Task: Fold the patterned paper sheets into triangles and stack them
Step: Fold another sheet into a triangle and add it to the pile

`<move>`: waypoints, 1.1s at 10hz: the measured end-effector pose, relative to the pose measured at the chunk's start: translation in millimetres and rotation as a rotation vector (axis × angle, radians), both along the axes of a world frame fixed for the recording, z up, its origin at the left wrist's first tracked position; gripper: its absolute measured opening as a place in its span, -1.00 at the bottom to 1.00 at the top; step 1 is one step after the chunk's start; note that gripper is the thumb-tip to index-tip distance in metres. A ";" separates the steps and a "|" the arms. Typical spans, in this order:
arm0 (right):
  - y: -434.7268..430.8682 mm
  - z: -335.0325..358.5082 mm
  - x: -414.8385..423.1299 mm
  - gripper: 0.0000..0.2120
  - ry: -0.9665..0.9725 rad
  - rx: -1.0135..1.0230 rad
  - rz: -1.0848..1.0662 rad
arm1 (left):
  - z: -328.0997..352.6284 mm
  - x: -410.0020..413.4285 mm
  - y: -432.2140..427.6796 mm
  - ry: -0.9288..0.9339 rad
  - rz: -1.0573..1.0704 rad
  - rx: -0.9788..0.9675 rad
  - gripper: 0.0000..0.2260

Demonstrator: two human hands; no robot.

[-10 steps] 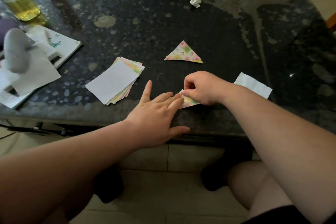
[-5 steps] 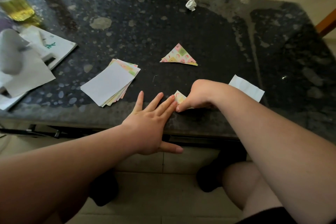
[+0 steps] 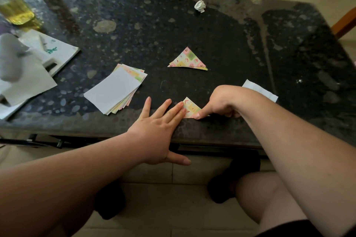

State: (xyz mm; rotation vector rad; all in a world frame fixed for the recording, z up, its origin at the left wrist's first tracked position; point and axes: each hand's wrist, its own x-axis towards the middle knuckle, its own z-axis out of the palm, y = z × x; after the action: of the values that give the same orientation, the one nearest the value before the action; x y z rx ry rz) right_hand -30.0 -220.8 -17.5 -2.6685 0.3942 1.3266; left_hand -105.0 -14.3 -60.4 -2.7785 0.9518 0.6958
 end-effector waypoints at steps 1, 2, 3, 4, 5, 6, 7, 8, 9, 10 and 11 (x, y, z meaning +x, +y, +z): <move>-8.1 -3.5 1.0 -0.28 0.023 0.011 -0.065 | 0.1 -1.0 0.2 0.007 -0.001 0.009 0.18; -19.7 -7.6 2.9 -0.45 0.033 0.041 -0.158 | 0.0 -1.4 0.0 0.013 0.005 0.012 0.19; -28.0 -8.1 1.4 -0.51 0.035 0.080 -0.197 | 0.6 -0.5 -0.6 0.024 0.006 0.015 0.19; -31.4 -7.4 -2.0 -0.53 0.032 0.104 -0.202 | 1.1 1.0 -1.8 0.026 0.006 0.021 0.19; -31.6 -5.3 -3.8 -0.54 0.032 0.118 -0.207 | 2.9 1.5 -2.1 0.030 0.008 0.017 0.18; -33.4 -3.7 -4.0 -0.52 0.033 0.118 -0.203 | 4.5 0.8 -1.2 0.028 0.009 0.008 0.17; -37.0 -3.9 -6.6 -0.51 0.032 0.117 -0.190 | 4.3 0.6 -1.8 0.027 0.015 0.005 0.16; -38.4 -3.0 -8.1 -0.52 0.029 0.141 -0.206 | 4.1 1.9 -2.6 0.025 0.018 -0.002 0.14; -42.2 -2.2 -7.5 -0.56 0.023 0.183 -0.215 | 4.2 1.4 -0.8 0.023 0.048 -0.072 0.07; -48.4 0.7 -8.6 -0.64 0.020 0.237 -0.196 | 6.2 2.1 -4.0 -0.064 0.117 -0.267 -0.23; -49.1 3.3 -7.3 -0.73 -0.008 0.301 -0.202 | 10.1 16.5 -14.6 -0.123 0.216 -0.417 -0.56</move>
State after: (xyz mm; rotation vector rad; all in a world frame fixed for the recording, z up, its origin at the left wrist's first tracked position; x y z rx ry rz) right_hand -37.3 -269.9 -14.3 -2.3208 0.4141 1.2080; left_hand -88.5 -28.9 -50.3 -3.2803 0.8652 0.3761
